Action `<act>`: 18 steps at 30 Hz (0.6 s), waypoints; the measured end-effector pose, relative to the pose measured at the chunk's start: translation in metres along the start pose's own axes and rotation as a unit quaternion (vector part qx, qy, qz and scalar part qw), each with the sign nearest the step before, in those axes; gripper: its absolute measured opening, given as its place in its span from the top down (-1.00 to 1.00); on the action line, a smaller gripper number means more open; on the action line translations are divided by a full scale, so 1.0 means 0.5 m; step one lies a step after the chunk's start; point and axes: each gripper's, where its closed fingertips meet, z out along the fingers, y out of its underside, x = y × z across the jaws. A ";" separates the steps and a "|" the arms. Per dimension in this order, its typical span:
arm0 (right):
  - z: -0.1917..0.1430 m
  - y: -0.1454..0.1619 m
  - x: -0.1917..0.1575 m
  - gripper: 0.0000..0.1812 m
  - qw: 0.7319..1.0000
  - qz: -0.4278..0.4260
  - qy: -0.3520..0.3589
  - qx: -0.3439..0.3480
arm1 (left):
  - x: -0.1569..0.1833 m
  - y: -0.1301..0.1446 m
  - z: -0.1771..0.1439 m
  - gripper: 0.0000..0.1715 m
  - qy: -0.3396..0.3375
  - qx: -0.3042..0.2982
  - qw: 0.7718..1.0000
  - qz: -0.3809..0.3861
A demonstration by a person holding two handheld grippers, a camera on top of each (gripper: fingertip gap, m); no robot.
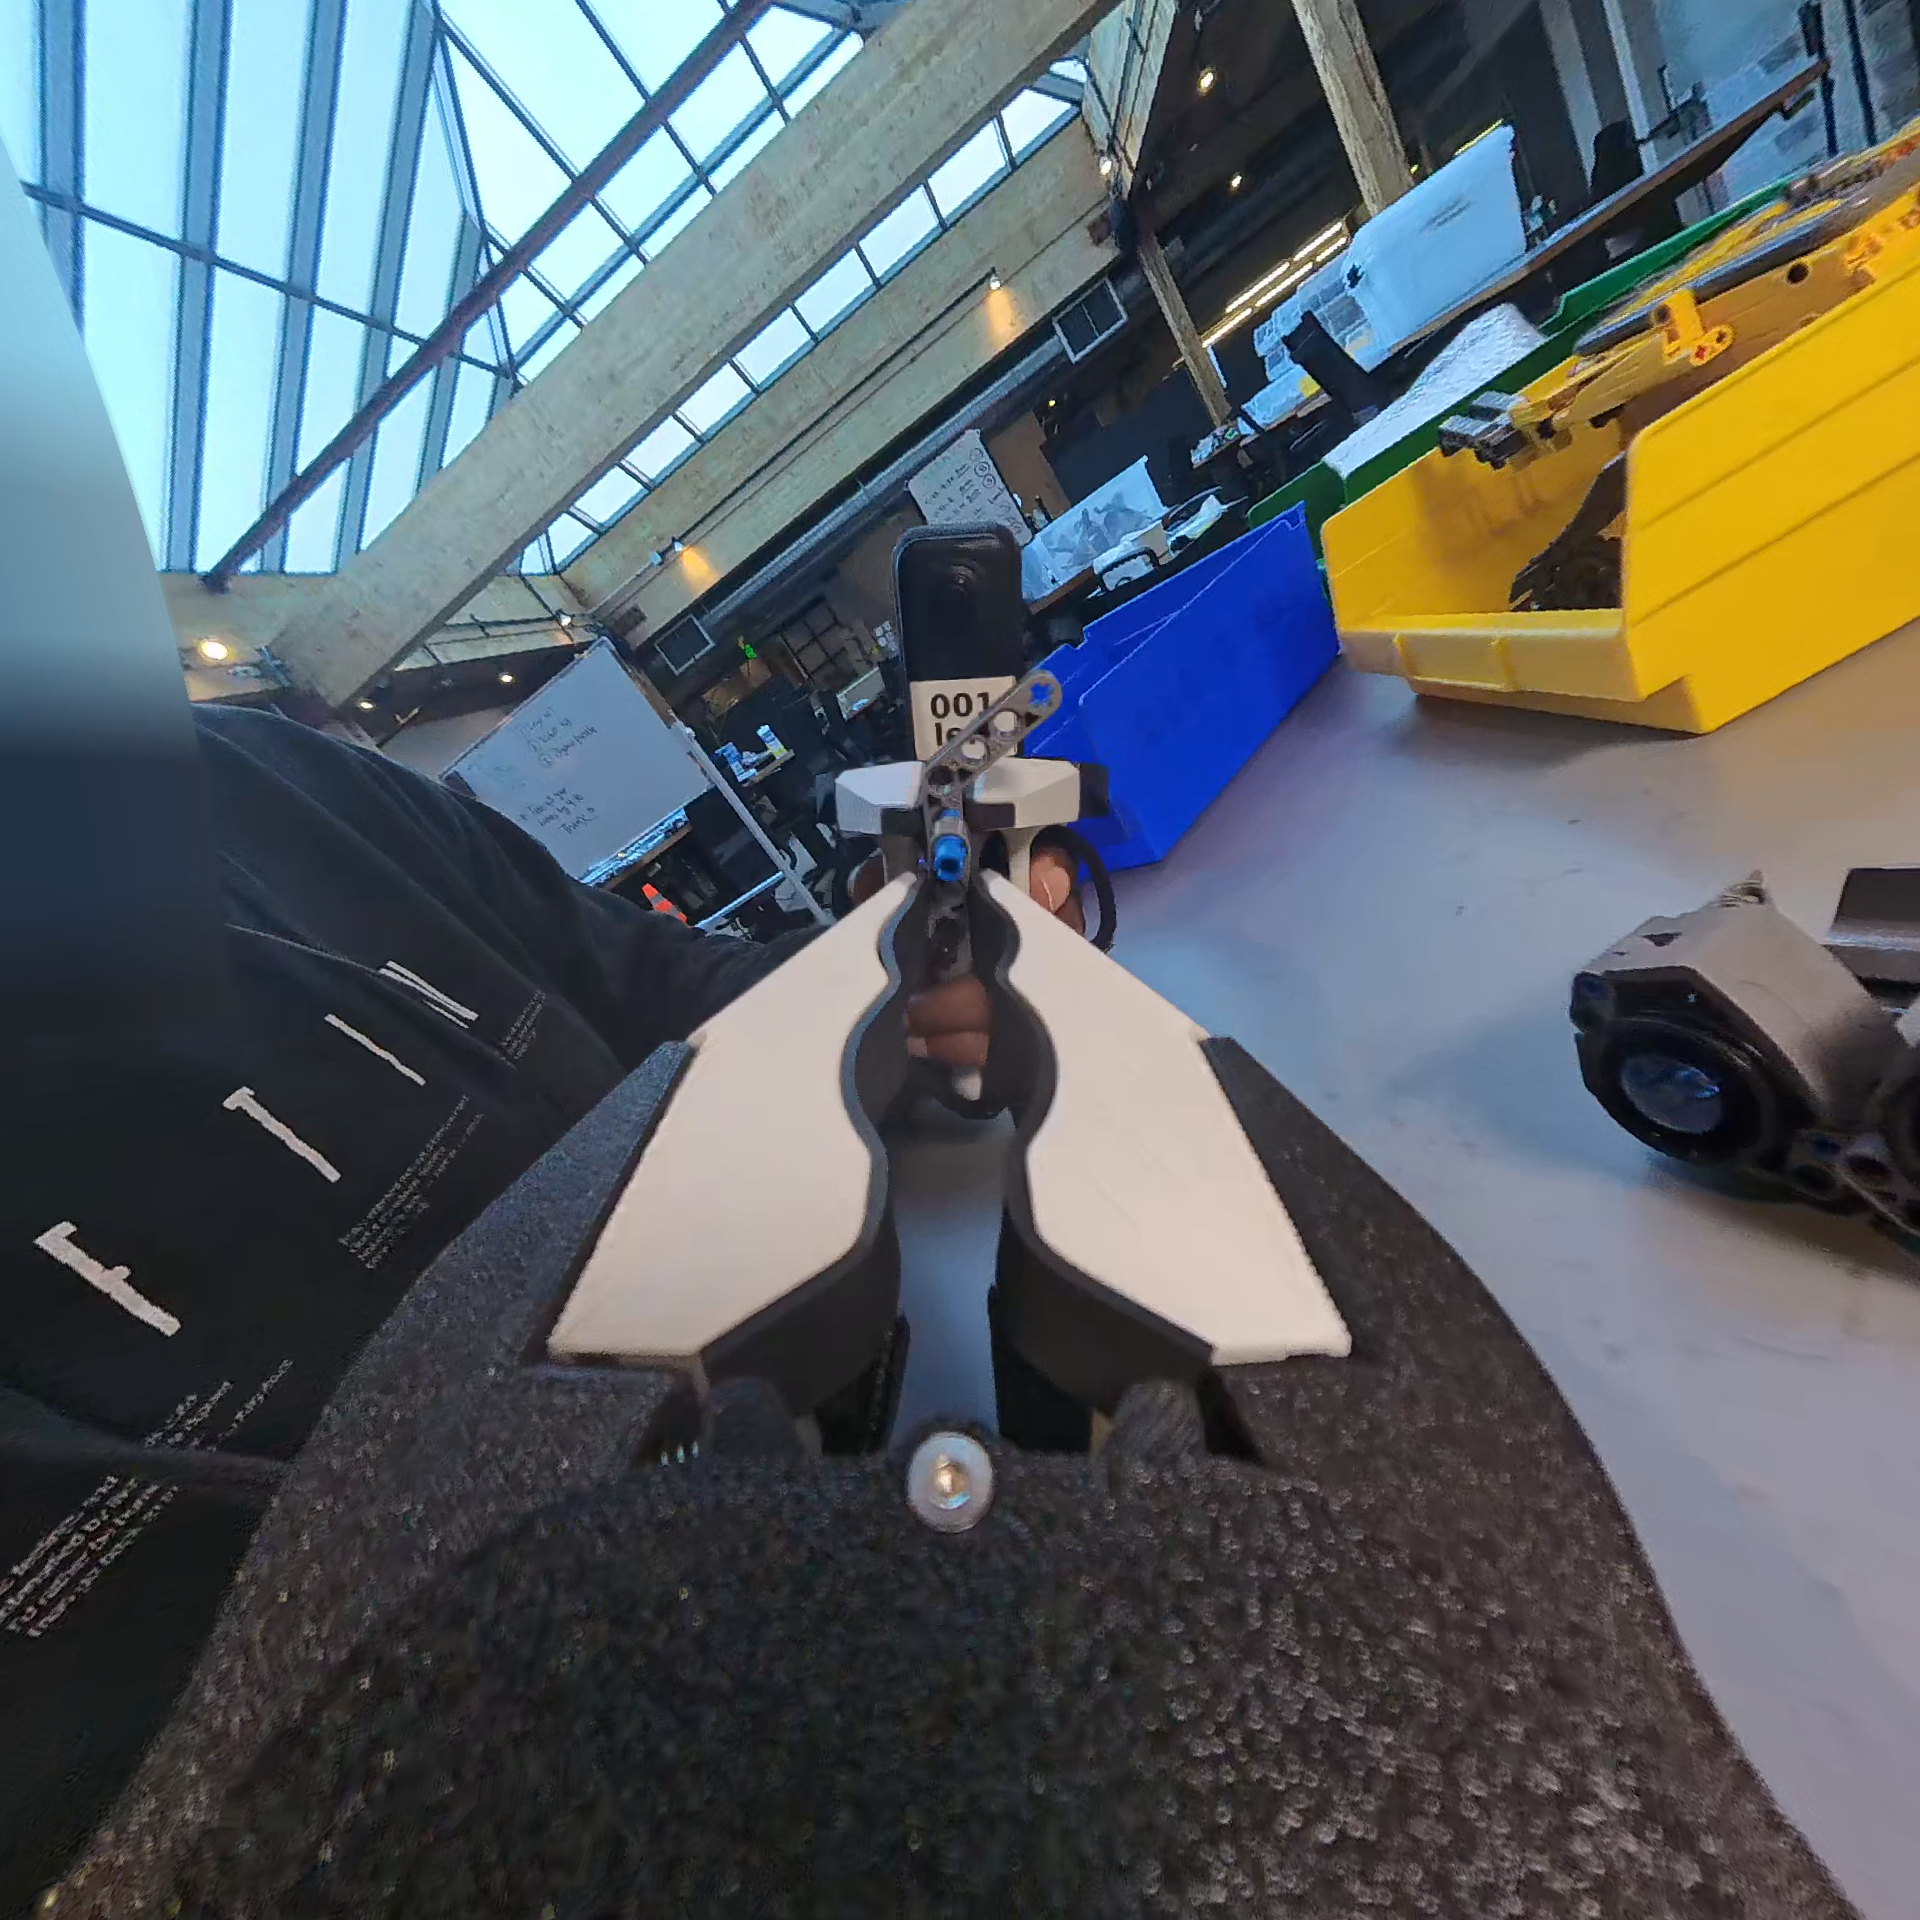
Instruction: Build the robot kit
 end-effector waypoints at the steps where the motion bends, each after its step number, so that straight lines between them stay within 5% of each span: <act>1: 0.001 0.000 0.000 0.93 1.000 0.000 0.003 0.000 | 0.000 0.000 -0.001 0.92 0.002 0.000 1.000 -0.003; 10: -0.001 0.018 -0.004 0.94 0.998 -0.047 0.018 -0.049 | 0.003 0.015 0.004 0.92 0.009 -0.020 1.000 0.004; 18: 0.008 0.069 0.001 0.94 0.989 -0.076 0.032 -0.127 | 0.003 0.057 0.011 0.92 0.002 -0.104 0.993 0.054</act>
